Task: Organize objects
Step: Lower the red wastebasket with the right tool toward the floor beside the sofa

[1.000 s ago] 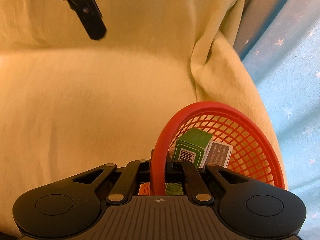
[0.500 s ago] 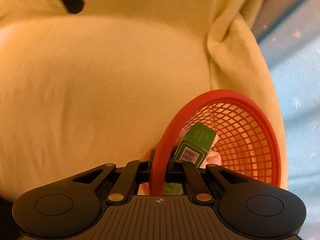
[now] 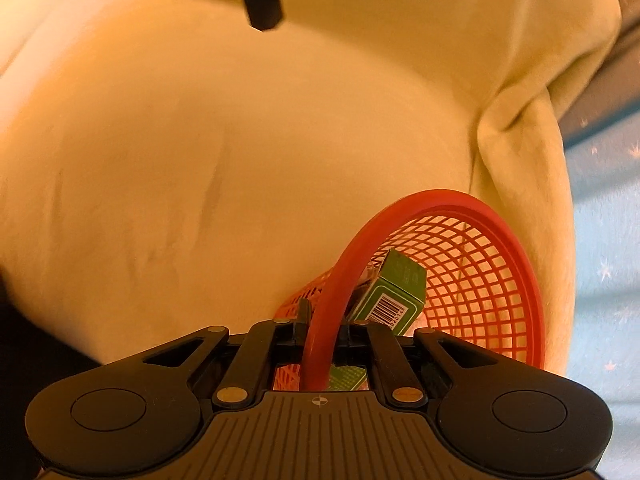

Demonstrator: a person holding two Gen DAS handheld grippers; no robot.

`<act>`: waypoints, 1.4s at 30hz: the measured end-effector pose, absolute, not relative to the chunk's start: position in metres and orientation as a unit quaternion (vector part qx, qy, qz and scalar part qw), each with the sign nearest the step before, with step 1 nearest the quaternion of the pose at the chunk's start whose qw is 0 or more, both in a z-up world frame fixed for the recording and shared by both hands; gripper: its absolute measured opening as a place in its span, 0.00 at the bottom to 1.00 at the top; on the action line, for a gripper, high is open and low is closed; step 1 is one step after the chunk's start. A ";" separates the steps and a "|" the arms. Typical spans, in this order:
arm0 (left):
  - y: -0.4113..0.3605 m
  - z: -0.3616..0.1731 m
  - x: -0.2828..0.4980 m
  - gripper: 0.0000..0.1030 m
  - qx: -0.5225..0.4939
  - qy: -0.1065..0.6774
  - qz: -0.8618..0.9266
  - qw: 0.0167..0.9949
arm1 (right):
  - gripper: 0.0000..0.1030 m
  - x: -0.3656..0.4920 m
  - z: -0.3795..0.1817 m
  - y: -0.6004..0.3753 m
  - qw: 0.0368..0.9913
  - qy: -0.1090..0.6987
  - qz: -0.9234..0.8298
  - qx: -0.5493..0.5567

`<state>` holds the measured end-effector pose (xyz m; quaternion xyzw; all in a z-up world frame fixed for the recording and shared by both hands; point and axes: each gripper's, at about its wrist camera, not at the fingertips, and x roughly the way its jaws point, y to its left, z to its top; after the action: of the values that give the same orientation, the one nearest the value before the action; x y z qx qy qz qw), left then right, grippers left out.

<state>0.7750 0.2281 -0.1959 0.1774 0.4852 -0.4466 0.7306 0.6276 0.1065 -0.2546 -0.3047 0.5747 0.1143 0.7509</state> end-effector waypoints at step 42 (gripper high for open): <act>0.163 -0.161 0.535 0.93 0.101 0.507 -0.323 0.793 | 0.06 0.401 -0.187 0.077 0.731 0.499 0.226 -0.408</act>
<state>0.5351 0.1628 -0.1606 0.1009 0.5072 -0.3232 0.7925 0.4011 0.0768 -0.1872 -0.4080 0.4985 0.2260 0.7307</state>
